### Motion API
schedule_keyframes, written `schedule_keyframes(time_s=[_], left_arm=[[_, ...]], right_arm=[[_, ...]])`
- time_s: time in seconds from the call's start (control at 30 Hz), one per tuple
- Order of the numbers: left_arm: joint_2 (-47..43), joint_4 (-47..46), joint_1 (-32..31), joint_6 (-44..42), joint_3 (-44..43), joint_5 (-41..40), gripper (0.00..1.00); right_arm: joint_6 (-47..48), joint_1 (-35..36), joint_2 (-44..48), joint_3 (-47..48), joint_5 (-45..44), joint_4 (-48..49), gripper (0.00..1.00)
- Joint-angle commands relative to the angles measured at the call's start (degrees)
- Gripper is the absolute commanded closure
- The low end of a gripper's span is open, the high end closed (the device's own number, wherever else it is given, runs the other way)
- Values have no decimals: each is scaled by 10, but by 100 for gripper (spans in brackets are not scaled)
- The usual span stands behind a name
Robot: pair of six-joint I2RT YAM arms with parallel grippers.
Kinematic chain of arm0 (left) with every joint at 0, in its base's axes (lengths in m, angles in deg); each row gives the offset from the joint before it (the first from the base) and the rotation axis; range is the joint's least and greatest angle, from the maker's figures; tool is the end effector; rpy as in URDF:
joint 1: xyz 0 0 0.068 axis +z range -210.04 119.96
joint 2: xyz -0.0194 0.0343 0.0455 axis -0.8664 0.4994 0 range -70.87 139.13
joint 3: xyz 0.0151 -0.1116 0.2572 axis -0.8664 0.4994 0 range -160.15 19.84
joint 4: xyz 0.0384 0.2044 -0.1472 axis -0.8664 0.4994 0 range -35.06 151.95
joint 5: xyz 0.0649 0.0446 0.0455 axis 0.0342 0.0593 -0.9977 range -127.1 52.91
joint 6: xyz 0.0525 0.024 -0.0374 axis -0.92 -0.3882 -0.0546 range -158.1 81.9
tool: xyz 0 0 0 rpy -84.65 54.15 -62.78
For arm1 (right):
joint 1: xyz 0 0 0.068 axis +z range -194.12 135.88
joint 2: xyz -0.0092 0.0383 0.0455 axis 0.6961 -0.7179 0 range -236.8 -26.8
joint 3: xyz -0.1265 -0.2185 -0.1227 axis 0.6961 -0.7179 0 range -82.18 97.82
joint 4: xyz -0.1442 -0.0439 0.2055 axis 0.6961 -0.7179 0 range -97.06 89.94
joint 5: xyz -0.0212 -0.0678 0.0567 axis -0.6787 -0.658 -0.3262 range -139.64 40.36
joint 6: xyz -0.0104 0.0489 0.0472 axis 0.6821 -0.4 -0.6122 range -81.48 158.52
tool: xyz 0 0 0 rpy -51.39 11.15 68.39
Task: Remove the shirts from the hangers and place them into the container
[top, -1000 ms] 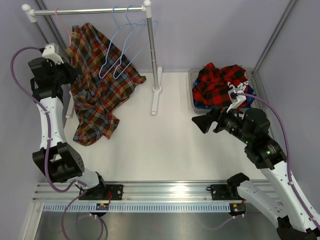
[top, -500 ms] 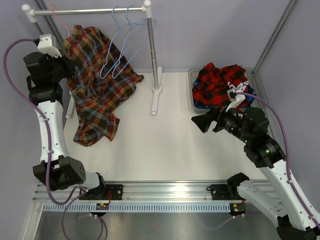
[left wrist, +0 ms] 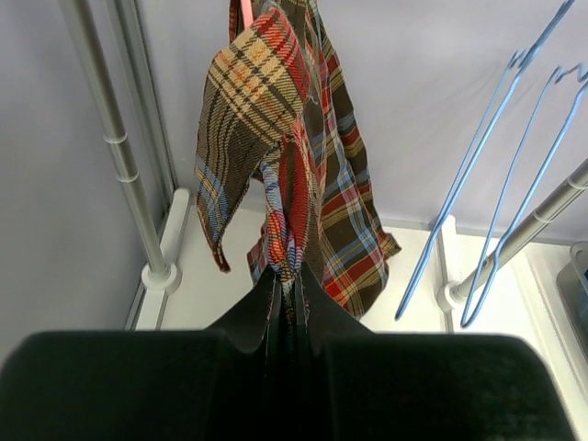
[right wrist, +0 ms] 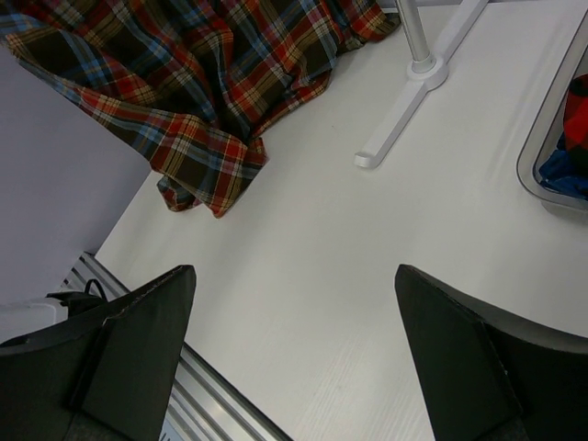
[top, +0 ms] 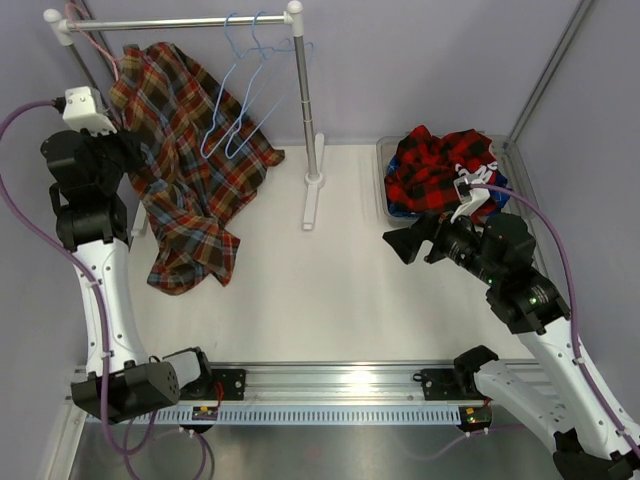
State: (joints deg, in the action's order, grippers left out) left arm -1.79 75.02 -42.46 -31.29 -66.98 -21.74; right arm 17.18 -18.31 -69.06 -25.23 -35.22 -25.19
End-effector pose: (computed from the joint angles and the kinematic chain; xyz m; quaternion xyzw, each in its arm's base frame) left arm 0.2510 0.0641 0.4923 -0.0606 0.7183 -0.0315 0.6924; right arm 0.1373 0.0818 0.3917 -0.1099 0.7587 0.3422 0.5432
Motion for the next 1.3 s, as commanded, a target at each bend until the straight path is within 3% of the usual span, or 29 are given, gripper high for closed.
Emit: schedule_keyframes(time_s=[0.0, 0.23, 0.33, 0.57, 0.77, 1.27], left_arm=[[-63, -44, -3, 21, 62, -43, 100], [-223, 46, -4, 55, 242, -97, 100], [-284, 81, -18, 53, 285, -85, 100], [-322, 200, -63, 37, 291, -50, 100], [-334, 278, -125, 18, 295, -105, 100], [-391, 316, -165, -1, 268, 72, 100]], right_arm=[[10, 7, -3, 4, -9, 14, 1], [10, 7, -13, 5, -5, 17, 1], [9, 7, -22, 5, -2, 16, 0], [9, 7, -46, 14, 3, 10, 1], [13, 7, -67, 19, -10, 13, 0], [41, 7, -97, 35, -69, 1, 0]])
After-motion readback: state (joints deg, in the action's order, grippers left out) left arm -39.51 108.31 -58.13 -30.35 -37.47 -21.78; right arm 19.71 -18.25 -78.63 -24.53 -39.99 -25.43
